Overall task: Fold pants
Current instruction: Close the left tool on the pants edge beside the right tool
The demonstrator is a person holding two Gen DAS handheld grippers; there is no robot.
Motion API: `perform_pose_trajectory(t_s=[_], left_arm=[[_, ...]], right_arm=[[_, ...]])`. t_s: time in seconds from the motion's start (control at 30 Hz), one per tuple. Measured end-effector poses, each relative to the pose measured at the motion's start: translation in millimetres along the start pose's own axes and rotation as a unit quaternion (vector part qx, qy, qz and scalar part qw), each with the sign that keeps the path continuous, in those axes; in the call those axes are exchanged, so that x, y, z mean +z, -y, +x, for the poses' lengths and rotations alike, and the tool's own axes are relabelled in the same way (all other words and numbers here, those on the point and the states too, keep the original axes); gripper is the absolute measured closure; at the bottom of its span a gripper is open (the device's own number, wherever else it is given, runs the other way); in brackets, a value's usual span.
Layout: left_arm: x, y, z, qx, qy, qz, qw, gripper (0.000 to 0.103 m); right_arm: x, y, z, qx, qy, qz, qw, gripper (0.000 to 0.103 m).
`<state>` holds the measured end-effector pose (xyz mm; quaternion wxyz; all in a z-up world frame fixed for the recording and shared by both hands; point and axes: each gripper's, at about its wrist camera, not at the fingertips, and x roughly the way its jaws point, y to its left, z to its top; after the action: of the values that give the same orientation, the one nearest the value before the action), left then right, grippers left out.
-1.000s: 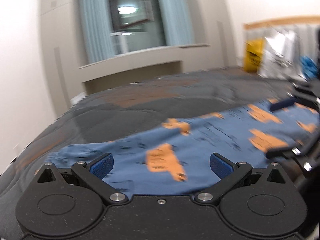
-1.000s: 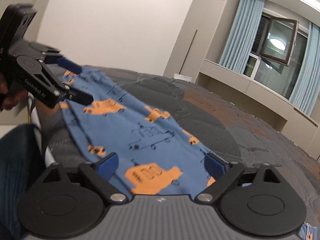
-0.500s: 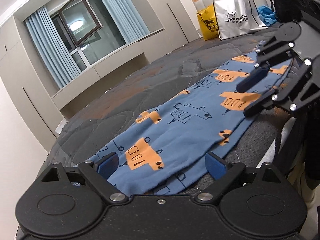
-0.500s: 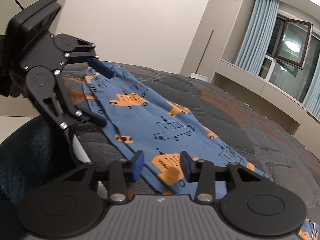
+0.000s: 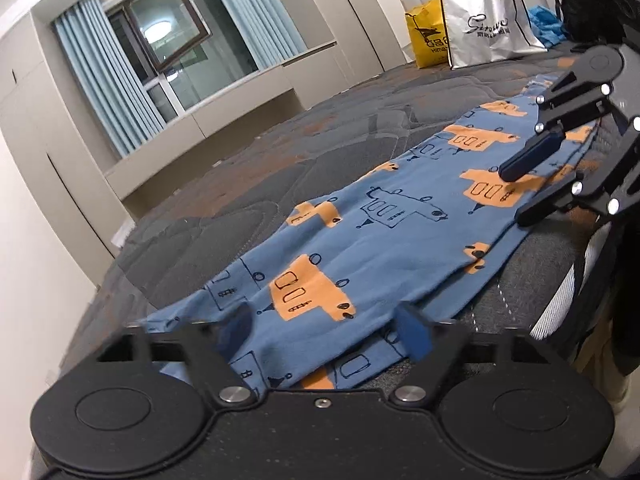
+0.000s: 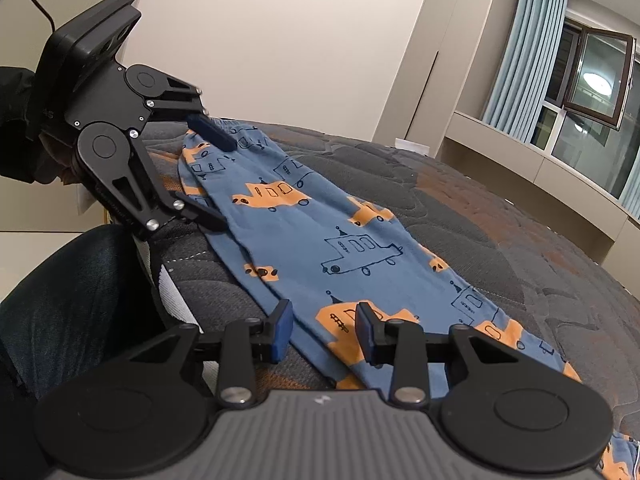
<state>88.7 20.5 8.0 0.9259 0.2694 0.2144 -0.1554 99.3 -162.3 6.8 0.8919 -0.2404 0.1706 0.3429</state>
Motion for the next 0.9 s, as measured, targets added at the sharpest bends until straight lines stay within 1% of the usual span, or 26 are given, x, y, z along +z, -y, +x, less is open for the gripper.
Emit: perform_pose_trajectory(t_s=[0.03,0.07,0.1,0.13,0.17,0.2,0.33,0.47,0.5,0.53,0.57,0.6,0.67,0.7,0.77,0.83,0.9], left_arm=[[0.2,-1.5,1.3,-0.005,-0.001,-0.007,1.0,0.054],[0.5,-2.9,2.7,-0.011,-0.003,-0.015,0.9998,0.068],[0.5,-3.2,3.6,-0.016,-0.003,-0.02,0.9997,0.079],[0.7,-3.1,3.9,-0.018,-0.002,-0.024,0.9996,0.083],[1.1,-3.1,4.0,-0.016,0.0,-0.026,0.9995,0.097],[1.6,-3.0,4.3,-0.015,0.001,-0.027,0.9995,0.103],[2.8,-7.0,3.0,-0.019,0.002,-0.04,0.999,0.103],[1.9,-9.2,-0.6,-0.02,0.006,-0.046,0.9987,0.103],[1.6,-9.9,-1.5,-0.022,0.006,-0.049,0.9986,0.096],[1.2,-10.4,-2.4,-0.024,0.006,-0.05,0.9984,0.091],[0.8,-10.4,-3.2,-0.028,0.006,-0.051,0.9983,0.082],[0.2,-9.6,-4.6,-0.03,0.007,-0.049,0.9983,0.079],[-0.6,-7.4,-6.2,-0.035,0.008,-0.044,0.9984,0.078],[-0.8,-6.5,-6.8,-0.037,0.008,-0.041,0.9984,0.075],[-1.0,-5.7,-7.0,-0.041,0.008,-0.038,0.9984,0.07],[-1.0,-4.5,-8.1,-0.049,0.01,-0.034,0.9982,0.062],[-0.8,-2.5,-8.9,-0.053,0.013,-0.026,0.9982,0.049]], right_arm=[[0.6,-0.6,0.3,0.0,0.001,0.0,1.0,0.066],[1.2,-0.7,0.6,0.004,0.002,0.001,1.0,0.066],[2.2,-1.1,0.9,0.009,0.005,0.003,1.0,0.066],[2.6,-1.8,0.9,0.015,0.008,0.005,1.0,0.066],[3.4,-2.5,1.0,0.019,0.012,0.006,1.0,0.065],[4.4,-3.5,1.7,0.023,0.014,0.006,1.0,0.065],[8.1,-10.0,7.9,0.027,0.018,0.003,0.999,0.065],[10.1,-14.2,13.7,0.033,0.018,-0.002,0.999,0.074],[10.9,-15.5,14.9,0.033,0.017,-0.005,0.999,0.075],[11.5,-16.3,16.6,0.031,0.016,-0.007,0.999,0.075],[12.0,-16.6,18.5,0.03,0.015,-0.008,0.999,0.077],[12.6,-16.4,20.5,0.031,0.014,-0.009,0.999,0.08],[14.2,-17.4,22.9,0.029,0.014,-0.009,0.999,0.094],[14.9,-17.7,24.3,0.027,0.015,-0.01,0.999,0.099],[16.5,-18.1,25.6,0.02,0.02,-0.008,1.0,0.101],[18.2,-15.8,25.3,0.014,0.029,0.001,0.999,0.101],[19.8,-12.9,25.7,0.011,0.032,0.007,0.999,0.101]])
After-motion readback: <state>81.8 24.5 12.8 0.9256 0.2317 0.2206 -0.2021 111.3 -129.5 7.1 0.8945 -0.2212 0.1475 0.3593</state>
